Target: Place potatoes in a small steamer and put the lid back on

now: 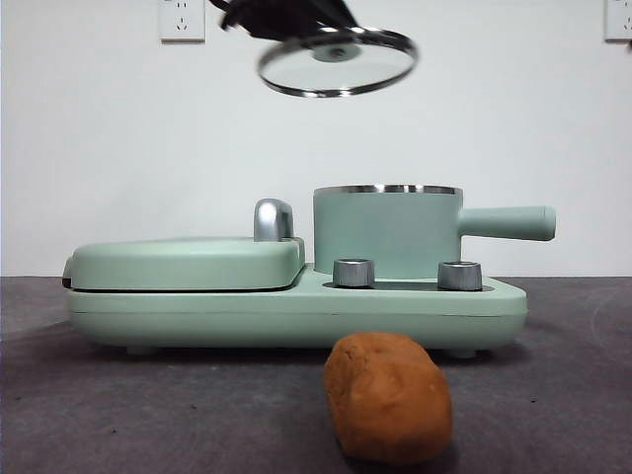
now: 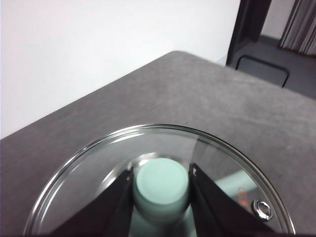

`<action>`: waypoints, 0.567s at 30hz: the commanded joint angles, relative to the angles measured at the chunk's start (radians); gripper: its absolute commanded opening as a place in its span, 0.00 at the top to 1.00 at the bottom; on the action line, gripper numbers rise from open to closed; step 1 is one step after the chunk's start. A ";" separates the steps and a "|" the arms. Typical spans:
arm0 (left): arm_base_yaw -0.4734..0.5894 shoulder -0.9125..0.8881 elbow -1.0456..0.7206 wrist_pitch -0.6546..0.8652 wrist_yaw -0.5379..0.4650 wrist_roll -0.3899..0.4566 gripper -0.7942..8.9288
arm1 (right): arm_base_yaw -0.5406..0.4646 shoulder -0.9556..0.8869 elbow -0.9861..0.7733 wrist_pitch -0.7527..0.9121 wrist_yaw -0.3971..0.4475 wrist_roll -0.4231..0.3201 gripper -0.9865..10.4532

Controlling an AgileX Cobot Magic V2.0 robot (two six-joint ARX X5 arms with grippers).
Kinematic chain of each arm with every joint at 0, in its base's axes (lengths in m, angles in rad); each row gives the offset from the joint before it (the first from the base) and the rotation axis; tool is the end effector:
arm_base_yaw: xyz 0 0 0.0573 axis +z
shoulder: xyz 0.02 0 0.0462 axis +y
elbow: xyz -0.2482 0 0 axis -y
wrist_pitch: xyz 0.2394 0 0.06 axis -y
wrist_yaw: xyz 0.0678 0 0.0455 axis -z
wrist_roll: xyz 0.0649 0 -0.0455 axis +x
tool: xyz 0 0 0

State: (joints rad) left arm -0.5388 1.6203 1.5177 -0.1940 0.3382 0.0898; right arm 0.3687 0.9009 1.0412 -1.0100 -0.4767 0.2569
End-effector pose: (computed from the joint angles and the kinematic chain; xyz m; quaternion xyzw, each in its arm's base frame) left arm 0.3322 -0.2237 0.3489 0.0550 0.1280 -0.4261 0.8939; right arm 0.1530 0.0910 0.2951 0.1285 0.4649 0.3151 0.8174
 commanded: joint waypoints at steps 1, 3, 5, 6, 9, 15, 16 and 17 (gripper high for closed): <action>0.018 -0.048 0.034 -0.017 0.001 0.059 0.86 | 0.091 0.064 0.020 0.040 0.063 0.064 0.53; 0.046 -0.080 0.034 -0.036 0.001 0.059 0.86 | 0.166 0.126 0.020 0.084 0.115 0.093 0.53; 0.073 -0.108 0.034 -0.048 0.001 0.059 0.86 | 0.223 0.179 0.020 0.120 0.157 0.107 0.53; 0.084 -0.120 0.034 -0.054 0.001 0.059 0.86 | 0.248 0.204 0.020 0.133 0.178 0.106 0.53; 0.121 -0.153 0.034 -0.077 0.001 0.059 0.86 | 0.317 0.287 0.020 0.153 0.259 0.117 0.53; 0.180 -0.177 0.034 -0.111 0.001 0.053 0.86 | 0.397 0.432 0.020 0.151 0.288 0.146 0.53; 0.185 -0.177 0.034 -0.118 0.001 0.051 0.86 | 0.407 0.452 0.020 0.153 0.288 0.151 0.53; 0.190 -0.177 0.034 -0.129 0.001 0.051 0.86 | 0.420 0.478 0.020 0.158 0.289 0.153 0.53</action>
State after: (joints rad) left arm -0.3458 1.4448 1.5177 -0.3454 0.3374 0.1387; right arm 0.7738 1.3548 1.0428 -0.8612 -0.1894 0.3912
